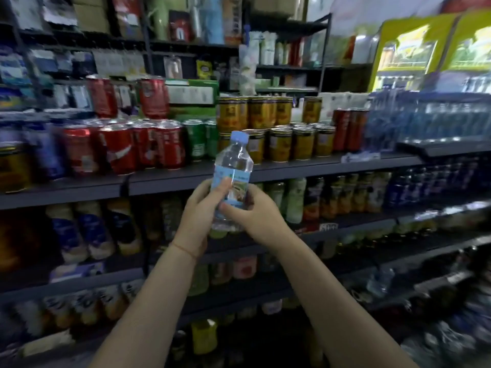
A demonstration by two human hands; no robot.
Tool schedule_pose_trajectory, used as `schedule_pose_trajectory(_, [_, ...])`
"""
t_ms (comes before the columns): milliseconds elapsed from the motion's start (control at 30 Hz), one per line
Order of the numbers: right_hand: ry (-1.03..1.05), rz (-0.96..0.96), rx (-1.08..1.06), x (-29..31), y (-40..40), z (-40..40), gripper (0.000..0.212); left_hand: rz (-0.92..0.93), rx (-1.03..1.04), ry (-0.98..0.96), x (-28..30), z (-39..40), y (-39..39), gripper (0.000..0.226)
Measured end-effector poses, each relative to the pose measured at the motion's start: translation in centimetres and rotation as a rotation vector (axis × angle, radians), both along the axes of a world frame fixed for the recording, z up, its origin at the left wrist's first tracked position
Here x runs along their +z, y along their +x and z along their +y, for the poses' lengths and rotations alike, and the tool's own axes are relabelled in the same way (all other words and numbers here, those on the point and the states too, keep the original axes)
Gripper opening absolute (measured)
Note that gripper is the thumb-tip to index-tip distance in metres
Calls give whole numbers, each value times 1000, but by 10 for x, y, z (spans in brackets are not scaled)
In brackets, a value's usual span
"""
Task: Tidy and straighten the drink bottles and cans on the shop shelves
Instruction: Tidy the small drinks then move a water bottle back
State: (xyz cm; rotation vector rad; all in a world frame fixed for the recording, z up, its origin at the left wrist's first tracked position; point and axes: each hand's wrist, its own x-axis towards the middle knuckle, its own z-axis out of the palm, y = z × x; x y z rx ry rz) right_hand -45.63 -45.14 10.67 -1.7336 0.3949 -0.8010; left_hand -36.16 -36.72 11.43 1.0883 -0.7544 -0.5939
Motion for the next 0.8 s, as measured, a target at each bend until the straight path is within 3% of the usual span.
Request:
schedule_pose_trajectory(200, [-122,-218,-157,3,-68,-106,56,-255,-69,-69,9,-122,-59,31])
schedule_pose_trajectory(300, [-166,-263,-261,4,-91,-171,57,-283,56,-61,-3,-192,-78,36])
schedule_pose_trajectory(467, [-199,-276,-396,18,-141,-285,38,-414,380,-9,-2,-305,-109,18])
schedule_pose_trajectory(700, [-203,-259,-519,49,-228,-431,20,-804,333,-124,43,-458,-199,16])
schedule_pose_trajectory(800, [-253,-268,-543,53,-272,-492,20,-843,349,-145,49,-518,-239,16])
